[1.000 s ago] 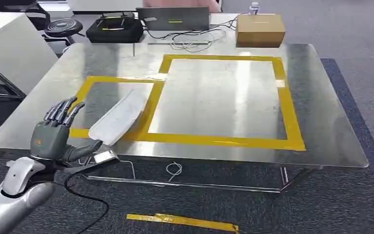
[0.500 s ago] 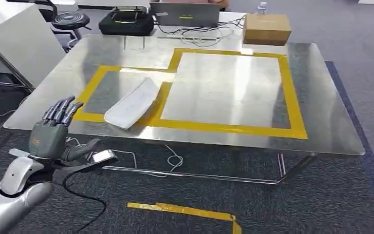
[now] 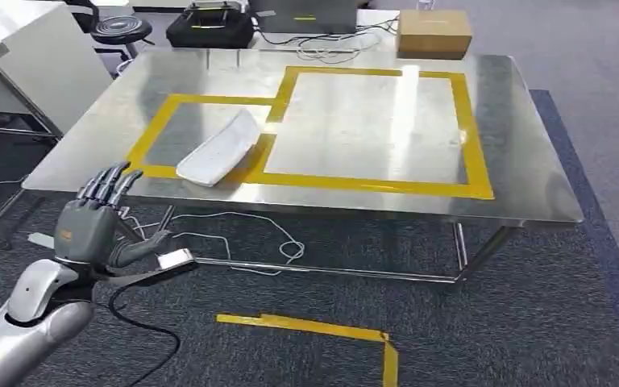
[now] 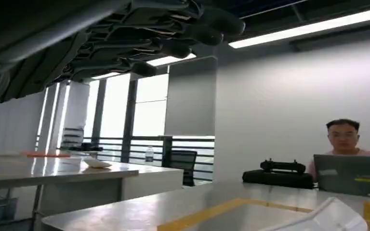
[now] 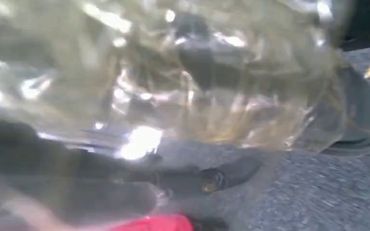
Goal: Take the parts from the cabinet and place them on the table.
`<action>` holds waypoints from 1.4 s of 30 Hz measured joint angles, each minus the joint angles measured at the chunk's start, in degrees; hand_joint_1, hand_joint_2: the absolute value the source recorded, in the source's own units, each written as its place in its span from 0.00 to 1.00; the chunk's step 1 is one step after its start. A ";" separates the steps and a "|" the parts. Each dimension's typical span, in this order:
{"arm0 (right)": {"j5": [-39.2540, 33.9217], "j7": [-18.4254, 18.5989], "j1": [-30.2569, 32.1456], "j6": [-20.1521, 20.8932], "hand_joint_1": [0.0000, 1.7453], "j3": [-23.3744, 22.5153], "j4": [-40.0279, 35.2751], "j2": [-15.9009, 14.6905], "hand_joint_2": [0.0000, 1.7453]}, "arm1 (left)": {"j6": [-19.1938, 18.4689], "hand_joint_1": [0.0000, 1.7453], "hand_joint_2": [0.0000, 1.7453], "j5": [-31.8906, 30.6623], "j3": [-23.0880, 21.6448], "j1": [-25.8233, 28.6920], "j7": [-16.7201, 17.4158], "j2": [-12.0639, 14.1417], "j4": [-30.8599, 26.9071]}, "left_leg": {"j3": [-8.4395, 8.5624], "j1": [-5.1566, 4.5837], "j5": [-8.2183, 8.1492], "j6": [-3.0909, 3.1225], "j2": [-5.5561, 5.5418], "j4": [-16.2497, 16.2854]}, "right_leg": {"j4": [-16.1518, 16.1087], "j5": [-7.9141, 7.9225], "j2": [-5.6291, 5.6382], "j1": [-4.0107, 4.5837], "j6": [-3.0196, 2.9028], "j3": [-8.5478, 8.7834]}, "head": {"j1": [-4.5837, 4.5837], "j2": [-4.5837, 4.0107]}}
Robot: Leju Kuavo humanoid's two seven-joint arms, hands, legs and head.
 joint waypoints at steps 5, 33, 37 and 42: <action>-1.55 0.02 0.11 0.20 0.00 0.00 0.00 0.00 0.00 | -0.33 0.00 0.00 -0.13 -0.04 0.20 0.33 -0.09 0.02 | -1.15 0.88 -5.89 -0.95 -0.01 14.00 | 1.10 2.50 -0.14 0.03 0.18 -3.53 | -0.13 0.02; -6.32 -0.24 0.18 1.51 0.00 -0.90 0.00 0.20 0.00 | -1.75 0.00 0.00 -0.46 0.02 0.77 1.33 0.09 0.02 | -1.90 0.17 -6.77 -0.31 -0.31 7.97 | -0.76 2.74 -0.22 0.80 -0.77 -1.95 | -0.15 0.00; -6.64 -0.24 0.26 1.24 0.00 -0.90 -0.02 0.26 0.00 | -2.12 0.00 0.00 -0.85 0.00 0.90 1.51 0.09 0.02 | 0.89 1.22 -1.75 -1.38 -0.31 12.58 | 0.84 4.67 -0.34 0.43 -0.06 -6.00 | -0.30 0.02; -7.04 -0.22 0.42 -0.46 0.00 -0.98 -1.84 -0.31 0.00 | -2.82 0.00 0.00 -0.94 0.02 0.48 2.19 0.07 -0.26 | 12.06 1.19 -4.49 -0.53 -0.72 -3.71 | 2.68 6.59 -0.11 0.44 1.82 -8.65 | -0.35 0.02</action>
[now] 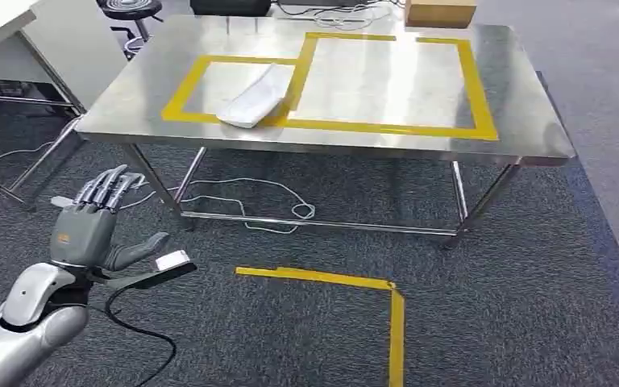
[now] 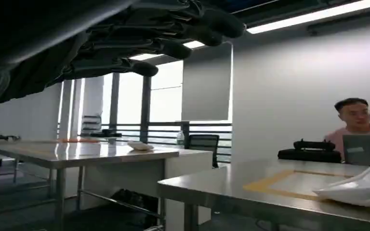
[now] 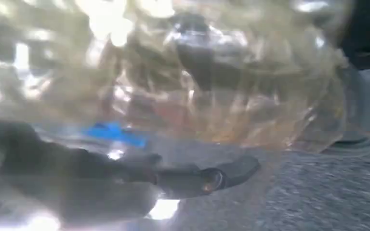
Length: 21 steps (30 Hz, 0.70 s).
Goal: Take the parts from the cabinet and place them on the table.
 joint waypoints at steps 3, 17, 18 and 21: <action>-0.37 -0.59 0.40 -0.15 0.00 -0.04 -0.09 -0.02 0.00 | -0.13 0.00 0.00 0.02 -0.13 0.07 0.00 -0.11 0.24 | -1.95 -0.04 1.56 1.74 0.50 0.10 | 0.35 -0.51 0.25 -0.52 1.04 -1.31 | -0.04 0.00; -1.90 -0.98 1.80 -2.73 0.00 -0.98 -2.88 -1.51 0.00 | -1.40 0.00 0.00 -0.20 -2.05 -2.49 1.03 -1.33 0.44 | -10.26 -1.35 10.30 1.53 0.70 0.40 | -3.33 -7.95 0.48 0.88 -1.01 11.03 | 0.33 0.00; -2.43 -0.98 2.00 -2.69 0.00 -0.98 -2.86 -1.49 0.00 | -1.38 0.00 0.00 -0.20 -2.23 -2.54 1.03 -1.33 0.61 | -10.74 -1.29 9.61 1.16 0.47 0.79 | -3.67 -6.89 0.08 0.27 -1.67 10.35 | 0.56 -0.02; -3.48 -0.98 2.17 -2.31 0.00 -0.98 -2.64 -1.51 0.00 | -1.40 0.00 0.00 -0.20 -2.95 -3.71 1.03 -1.46 1.66 | -12.49 -0.82 -1.25 0.04 0.47 9.22 | -3.14 -4.97 -0.21 0.47 -2.54 8.11 | -0.11 0.00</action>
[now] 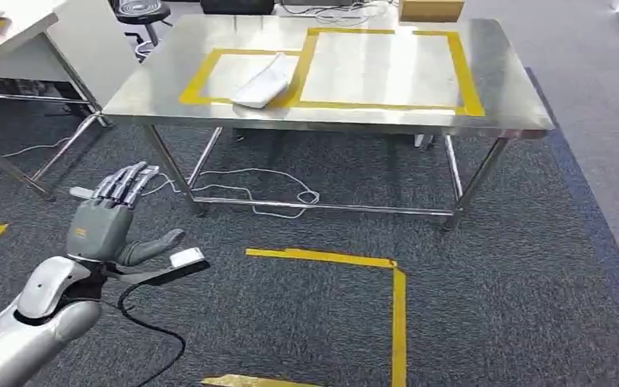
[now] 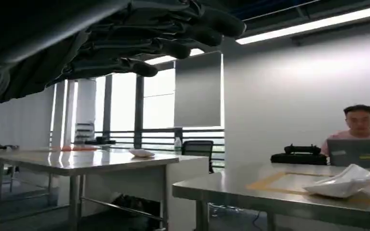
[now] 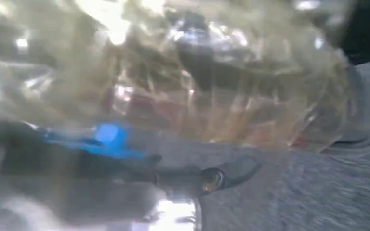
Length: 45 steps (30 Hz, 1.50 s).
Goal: Take the parts from the cabinet and place them on the table.
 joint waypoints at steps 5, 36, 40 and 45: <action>-1.62 0.00 -0.08 -0.35 0.00 0.04 0.50 0.00 0.00 | -0.68 0.00 0.00 -0.07 -2.60 -2.36 -0.02 -1.16 1.83 | 3.07 0.71 4.04 -0.65 0.01 6.35 | 2.86 3.05 -0.17 -0.03 0.42 -6.54 | 0.00 0.00; -12.26 -2.62 0.53 -6.67 0.00 2.95 -2.12 -1.51 0.00 | -2.32 0.00 0.00 10.63 -1.44 15.75 7.37 -3.83 14.16 | 1.70 0.57 5.82 0.14 0.39 7.16 | 2.35 0.32 -0.11 0.05 0.38 -3.18 | 0.42 0.00; -14.90 -2.62 0.46 -7.74 0.00 3.28 -2.91 -1.81 0.00 | -0.84 0.00 0.00 17.06 -1.75 16.70 7.76 -4.92 17.78 | 11.95 -0.05 1.49 1.65 0.23 -8.25 | 3.28 1.95 -0.20 0.24 1.44 -4.93 | 0.54 0.00; -18.32 -3.41 0.51 -8.81 0.00 4.68 -3.65 -2.80 0.00 | 2.12 0.00 0.00 23.35 -3.58 17.92 10.21 -5.92 22.47 | 9.89 0.28 3.29 3.47 0.39 -9.74 | 7.28 -3.19 0.54 -0.03 3.05 -7.65 | 0.88 -0.02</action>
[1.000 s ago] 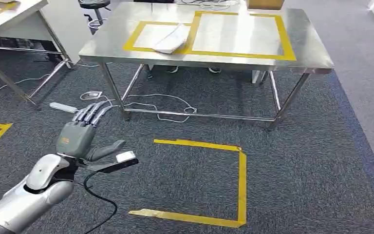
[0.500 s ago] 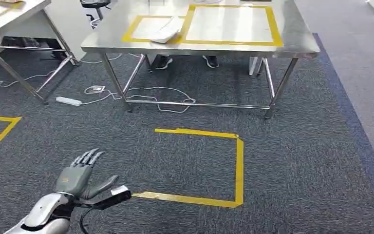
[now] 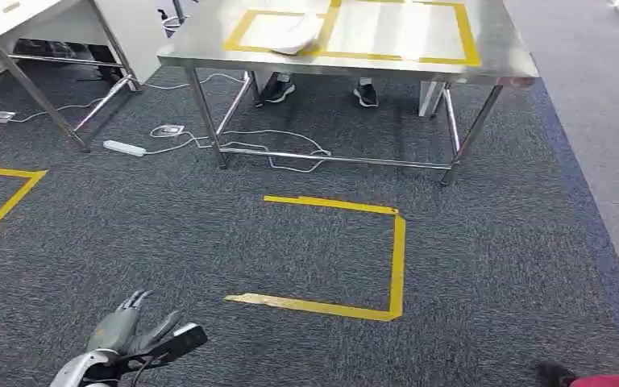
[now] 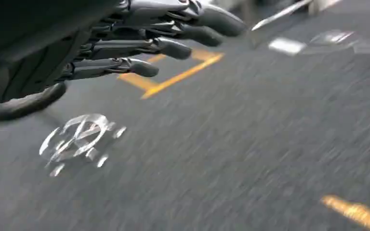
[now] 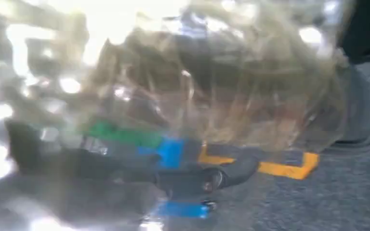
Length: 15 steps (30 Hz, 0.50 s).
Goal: Take the parts from the cabinet and place them on the table.
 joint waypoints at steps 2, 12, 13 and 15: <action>-0.96 0.00 -0.04 -0.54 0.00 0.63 -0.18 -0.33 0.00 | 1.11 0.00 0.00 1.18 -0.96 0.78 1.75 -0.65 1.44 | -1.40 -0.21 1.15 0.08 0.00 0.05 | 8.71 -5.33 0.07 -0.15 0.43 -2.50 | 0.22 0.02; -5.27 -0.85 -0.31 -0.70 0.00 1.68 -0.48 -1.40 0.00 | 2.69 0.00 0.00 15.50 -2.32 2.45 0.06 -0.76 9.03 | -4.60 -0.79 4.81 -1.87 0.03 0.49 | -7.58 -0.08 0.22 -0.04 -1.41 10.35 | 0.09 0.02; -5.64 -0.96 -0.22 -0.74 0.00 1.77 -0.48 -1.40 0.00 | 3.15 0.00 0.00 16.90 -2.38 2.76 0.06 -0.59 9.53 | -4.84 -0.81 4.75 -2.15 -0.05 0.73 | -7.84 0.47 0.06 -0.43 -2.13 10.13 | 0.26 0.02; -6.81 -0.96 -0.29 -1.16 0.00 2.10 -0.57 -1.57 0.00 | 4.84 0.00 0.00 20.70 -2.77 3.70 -0.33 -0.17 10.57 | -6.28 -0.54 -0.03 -2.95 -0.18 4.93 | -7.84 1.07 -0.11 -0.44 -3.07 9.56 | -0.22 0.02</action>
